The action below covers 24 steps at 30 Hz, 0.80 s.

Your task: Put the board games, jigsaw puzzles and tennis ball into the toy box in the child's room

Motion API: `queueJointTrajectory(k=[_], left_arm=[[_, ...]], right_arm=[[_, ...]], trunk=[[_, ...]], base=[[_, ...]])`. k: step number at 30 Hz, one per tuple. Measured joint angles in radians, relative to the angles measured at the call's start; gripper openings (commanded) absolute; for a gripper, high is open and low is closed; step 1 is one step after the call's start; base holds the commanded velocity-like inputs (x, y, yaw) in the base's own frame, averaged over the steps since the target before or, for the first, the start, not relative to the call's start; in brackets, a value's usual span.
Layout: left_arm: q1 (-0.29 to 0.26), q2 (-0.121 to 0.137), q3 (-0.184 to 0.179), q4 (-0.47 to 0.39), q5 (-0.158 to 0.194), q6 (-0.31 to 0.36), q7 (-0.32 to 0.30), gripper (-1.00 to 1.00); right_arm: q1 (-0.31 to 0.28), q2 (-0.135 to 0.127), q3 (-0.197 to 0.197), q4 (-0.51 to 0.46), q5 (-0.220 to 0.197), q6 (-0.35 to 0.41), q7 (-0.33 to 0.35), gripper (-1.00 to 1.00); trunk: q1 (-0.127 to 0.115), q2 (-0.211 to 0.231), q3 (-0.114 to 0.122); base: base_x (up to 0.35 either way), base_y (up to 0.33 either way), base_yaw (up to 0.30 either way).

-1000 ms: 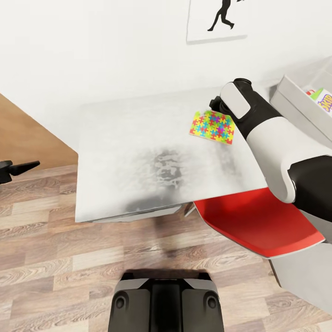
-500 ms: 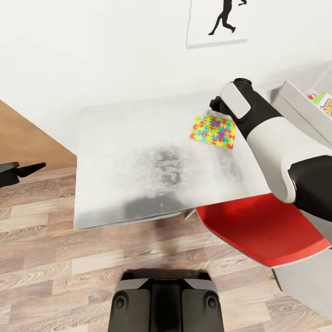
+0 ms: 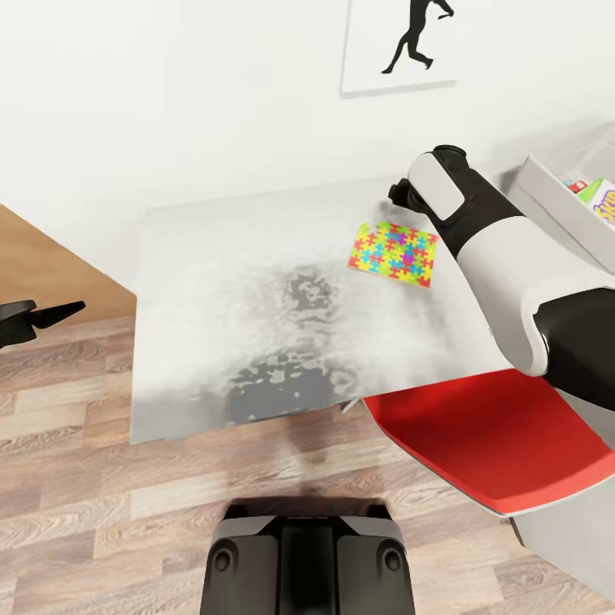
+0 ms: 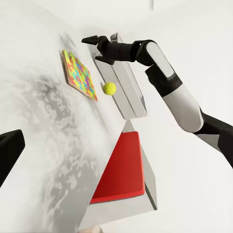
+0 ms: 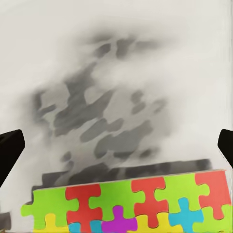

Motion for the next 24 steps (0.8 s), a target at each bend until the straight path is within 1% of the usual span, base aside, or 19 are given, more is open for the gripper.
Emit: queueJointTrajectory(k=[18,21,24], left_arm=[[0.000,0.000,0.002,0.000,0.002,0.000,0.000,1.00],[0.000,0.000,0.002,0.000,0.000,0.000,0.000,1.00],[0.000,0.000,0.002,0.000,0.001,0.000,0.000,1.00]], right_arm=[[0.006,-0.001,0.000,0.003,-0.001,-0.002,0.001,1.00],[0.008,-0.001,0.000,0.013,-0.001,-0.002,0.001,1.00],[0.009,-0.002,-0.003,0.042,-0.002,-0.002,0.001,1.00]], trunk=[[0.000,0.000,0.000],[0.000,0.000,0.000],[0.000,0.000,0.000]], base=[[0.001,0.000,-0.011],[0.000,0.000,0.000],[0.000,0.000,0.000]])
